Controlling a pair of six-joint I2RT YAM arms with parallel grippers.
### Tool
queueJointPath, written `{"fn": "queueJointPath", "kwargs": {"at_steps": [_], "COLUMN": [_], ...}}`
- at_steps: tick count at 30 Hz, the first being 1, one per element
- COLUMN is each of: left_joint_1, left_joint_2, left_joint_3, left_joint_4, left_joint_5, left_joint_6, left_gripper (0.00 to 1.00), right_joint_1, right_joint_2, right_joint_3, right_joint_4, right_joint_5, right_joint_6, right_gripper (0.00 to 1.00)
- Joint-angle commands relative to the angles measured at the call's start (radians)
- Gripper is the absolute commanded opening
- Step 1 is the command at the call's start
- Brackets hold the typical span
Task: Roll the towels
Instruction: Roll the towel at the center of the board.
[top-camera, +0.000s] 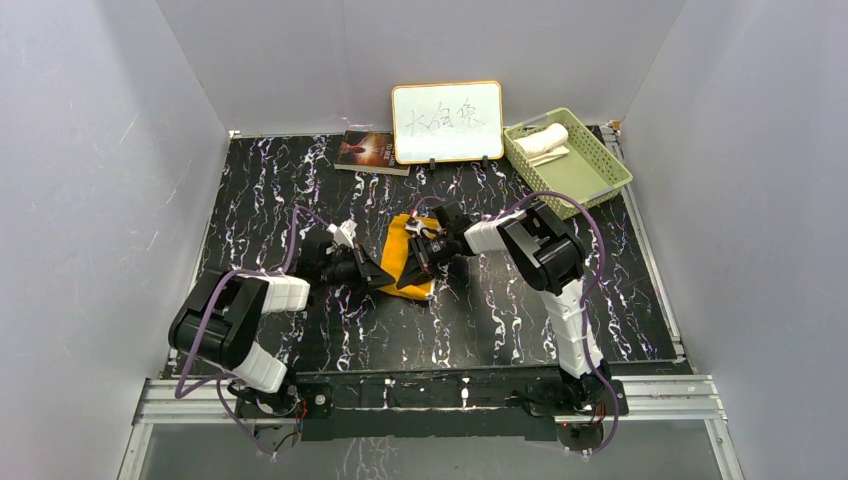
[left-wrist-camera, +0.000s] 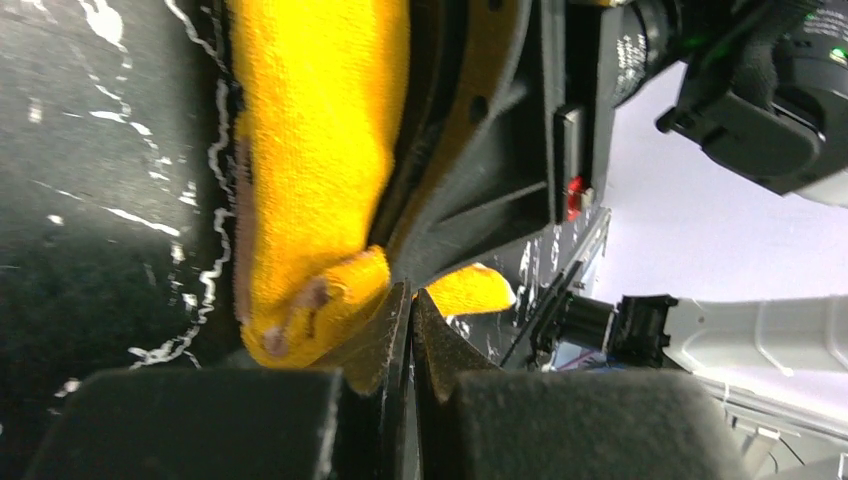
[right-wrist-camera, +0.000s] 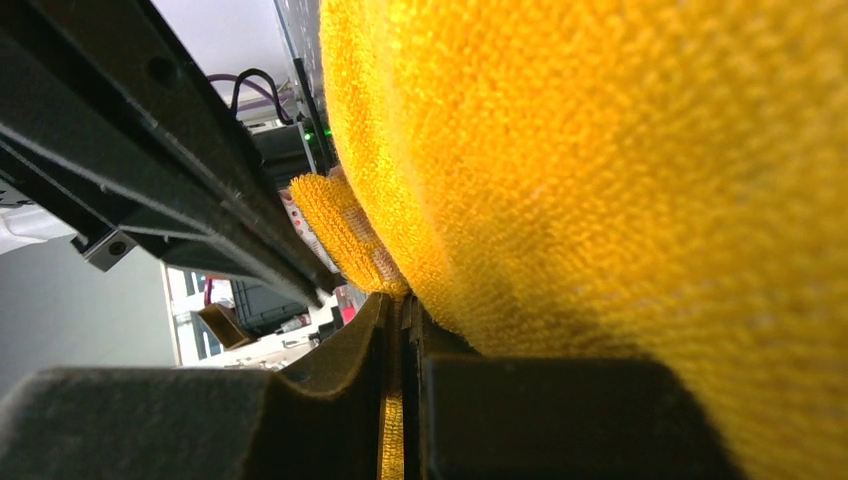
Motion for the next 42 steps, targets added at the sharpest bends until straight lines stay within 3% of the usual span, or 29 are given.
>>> {"fn": "queueJointPath", "kwargs": {"at_steps": [1,4,8,12,18,21,22,23,24,25,26,27,29,35,38,40,42], "left_joint_1": [-0.002,-0.002,-0.002,-0.002,-0.002,-0.002,-0.002,-0.002,-0.002,-0.002,-0.002,-0.003,-0.002,-0.002,-0.002,-0.002,-0.002], "left_joint_2": [0.044,0.080,0.110,0.119,0.102,0.093,0.092,0.092,0.093,0.097,0.105,0.117,0.129,0.140,0.143,0.150,0.158], "left_joint_3": [-0.019,-0.035,-0.060,-0.081,-0.087,-0.090,-0.090,-0.091,-0.093,-0.092,-0.089,-0.085,-0.079,-0.078,-0.076,-0.072,-0.070], "left_joint_4": [0.074,0.075,0.075,0.076,0.060,0.054,0.054,0.054,0.058,0.063,0.068,0.071,0.074,0.079,0.079,0.077,0.078], "left_joint_5": [-0.087,-0.138,-0.177,-0.201,-0.218,-0.221,-0.220,-0.219,-0.218,-0.215,-0.212,-0.206,-0.198,-0.200,-0.198,-0.195,-0.190], "left_joint_6": [0.018,0.038,0.060,0.070,0.080,0.082,0.084,0.084,0.084,0.084,0.083,0.082,0.079,0.067,0.066,0.066,0.066], "left_gripper": [0.00,0.00,0.00,0.00,0.00,0.00,0.00,0.00,0.00,0.00,0.00,0.00,0.00,0.00,0.00,0.00,0.00], "right_joint_1": [-0.019,-0.018,-0.023,-0.026,-0.029,-0.017,-0.013,-0.013,-0.014,-0.018,-0.035,-0.046,-0.029,0.151,0.186,0.205,0.217], "right_joint_2": [0.057,0.058,0.020,-0.030,-0.195,-0.418,-0.520,-0.617,-0.694,-0.745,-0.766,-0.756,-0.696,-0.712,-0.644,-0.600,-0.563], "right_joint_3": [0.025,0.058,0.087,0.141,0.217,0.159,0.081,-0.020,-0.168,-0.252,-0.294,-0.284,-0.189,-0.258,-0.213,-0.183,-0.156], "right_joint_4": [-0.035,-0.094,-0.158,-0.274,-0.442,-0.336,-0.211,-0.068,0.087,0.195,0.290,0.277,0.129,0.166,0.066,0.008,-0.033], "right_joint_5": [0.091,0.118,0.195,0.323,0.718,0.923,0.953,0.954,0.980,1.005,0.921,0.804,0.701,0.669,0.648,0.640,0.626], "right_joint_6": [-0.011,-0.051,-0.097,-0.166,-0.277,-0.334,-0.362,-0.383,-0.368,-0.344,-0.346,-0.364,-0.403,-0.481,-0.517,-0.547,-0.576], "right_gripper": [0.00,0.00,0.19,0.29,0.34,0.35,0.44,0.88,0.97,0.98,0.98,0.98,0.82,0.50,0.16,0.00,0.00]}}
